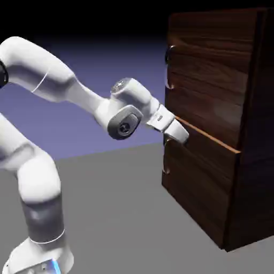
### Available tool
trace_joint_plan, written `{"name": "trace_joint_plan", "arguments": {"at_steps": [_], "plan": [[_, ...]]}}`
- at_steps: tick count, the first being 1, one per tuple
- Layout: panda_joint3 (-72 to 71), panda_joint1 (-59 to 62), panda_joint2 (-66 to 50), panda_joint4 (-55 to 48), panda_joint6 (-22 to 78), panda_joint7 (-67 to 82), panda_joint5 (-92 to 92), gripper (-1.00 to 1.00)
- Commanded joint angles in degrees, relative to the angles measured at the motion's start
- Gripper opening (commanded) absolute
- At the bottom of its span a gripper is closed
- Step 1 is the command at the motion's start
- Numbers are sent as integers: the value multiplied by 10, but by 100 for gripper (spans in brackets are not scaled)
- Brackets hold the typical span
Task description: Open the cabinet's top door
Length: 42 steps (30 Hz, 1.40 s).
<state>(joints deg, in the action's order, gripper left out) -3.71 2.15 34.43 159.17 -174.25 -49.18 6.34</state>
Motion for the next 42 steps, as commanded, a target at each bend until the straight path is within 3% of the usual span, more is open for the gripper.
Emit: {"name": "trace_joint_plan", "arguments": {"at_steps": [1, 42], "plan": [[-14, 11, 7, -7, -1, -25, 24, 0], [-578, 442, 276, -285, -37, -1047, 987, 0]]}}
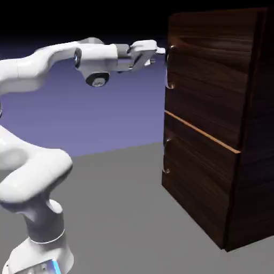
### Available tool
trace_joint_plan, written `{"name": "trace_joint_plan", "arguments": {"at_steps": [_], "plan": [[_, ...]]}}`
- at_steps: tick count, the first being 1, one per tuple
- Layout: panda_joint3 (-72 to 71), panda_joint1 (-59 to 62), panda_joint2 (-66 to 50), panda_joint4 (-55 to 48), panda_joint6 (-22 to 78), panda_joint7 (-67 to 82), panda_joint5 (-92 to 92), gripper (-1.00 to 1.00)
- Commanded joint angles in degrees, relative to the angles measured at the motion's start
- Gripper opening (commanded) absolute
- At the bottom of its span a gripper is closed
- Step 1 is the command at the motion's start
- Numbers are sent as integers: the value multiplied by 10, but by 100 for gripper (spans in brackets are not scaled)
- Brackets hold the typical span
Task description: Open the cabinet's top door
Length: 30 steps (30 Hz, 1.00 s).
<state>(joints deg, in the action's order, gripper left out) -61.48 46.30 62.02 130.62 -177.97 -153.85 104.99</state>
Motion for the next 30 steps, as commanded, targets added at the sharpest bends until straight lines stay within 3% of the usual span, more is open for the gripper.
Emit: {"name": "trace_joint_plan", "arguments": {"at_steps": [1, 5, 12, 13, 30], "plan": [[-14, 11, 7, -7, -1, -25, 24, 0], [-67, 51, 32, -33, -4, -121, 114, 0], [-96, 159, 45, -99, 39, -115, 151, 0], [-96, 159, 45, -99, 39, -115, 151, -100], [90, 40, 314, 188, 427, -119, 201, -100]]}}
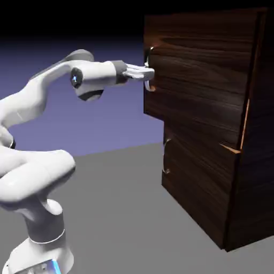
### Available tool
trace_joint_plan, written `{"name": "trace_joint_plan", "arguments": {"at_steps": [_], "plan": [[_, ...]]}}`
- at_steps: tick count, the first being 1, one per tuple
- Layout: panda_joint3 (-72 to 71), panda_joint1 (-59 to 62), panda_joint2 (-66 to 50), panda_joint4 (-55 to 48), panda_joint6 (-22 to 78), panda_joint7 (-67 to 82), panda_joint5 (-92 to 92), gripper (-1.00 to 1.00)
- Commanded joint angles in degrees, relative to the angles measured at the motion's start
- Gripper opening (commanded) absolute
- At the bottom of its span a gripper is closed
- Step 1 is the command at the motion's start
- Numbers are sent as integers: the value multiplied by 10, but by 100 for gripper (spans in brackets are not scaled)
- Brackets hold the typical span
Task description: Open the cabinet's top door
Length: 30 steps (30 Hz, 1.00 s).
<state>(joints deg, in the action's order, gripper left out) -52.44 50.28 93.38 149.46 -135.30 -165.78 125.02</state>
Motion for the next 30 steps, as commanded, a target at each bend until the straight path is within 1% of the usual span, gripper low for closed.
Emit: {"name": "trace_joint_plan", "arguments": {"at_steps": [1, 6, 13, 14, 21, 26, 30], "plan": [[17, -16, 5, 21, 22, 12, -3, -100], [119, -88, 16, 110, 116, 71, -53, -100], [264, -134, 19, 174, 215, 121, -156, -100], [283, -129, 23, 180, 235, 124, -168, -100], [310, 8, 75, 197, 395, 98, -147, -100], [389, 77, 53, 207, 516, 124, -188, -100], [472, 79, -13, 198, 576, 177, -268, -100]]}}
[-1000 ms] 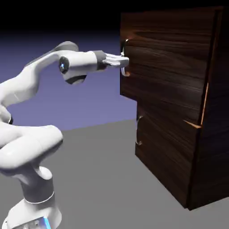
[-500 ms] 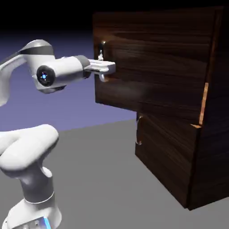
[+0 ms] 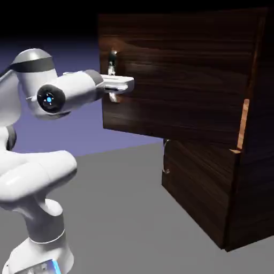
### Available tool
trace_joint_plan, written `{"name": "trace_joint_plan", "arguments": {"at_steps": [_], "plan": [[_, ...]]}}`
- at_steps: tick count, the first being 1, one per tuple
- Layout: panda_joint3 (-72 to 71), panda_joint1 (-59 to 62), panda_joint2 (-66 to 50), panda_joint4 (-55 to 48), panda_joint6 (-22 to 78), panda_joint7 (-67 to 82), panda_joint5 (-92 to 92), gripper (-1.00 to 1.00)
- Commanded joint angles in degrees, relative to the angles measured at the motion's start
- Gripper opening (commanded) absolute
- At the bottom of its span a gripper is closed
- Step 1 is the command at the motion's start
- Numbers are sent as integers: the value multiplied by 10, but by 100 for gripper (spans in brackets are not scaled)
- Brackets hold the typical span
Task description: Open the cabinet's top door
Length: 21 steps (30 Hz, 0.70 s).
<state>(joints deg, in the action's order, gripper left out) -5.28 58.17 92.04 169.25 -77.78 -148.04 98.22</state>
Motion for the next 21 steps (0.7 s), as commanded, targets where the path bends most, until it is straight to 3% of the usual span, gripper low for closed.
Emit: {"name": "trace_joint_plan", "arguments": {"at_steps": [1, 21], "plan": [[21, 0, -20, -5, 16, 15, -21, -100], [308, -128, -435, -231, 257, 258, -353, -100]]}}
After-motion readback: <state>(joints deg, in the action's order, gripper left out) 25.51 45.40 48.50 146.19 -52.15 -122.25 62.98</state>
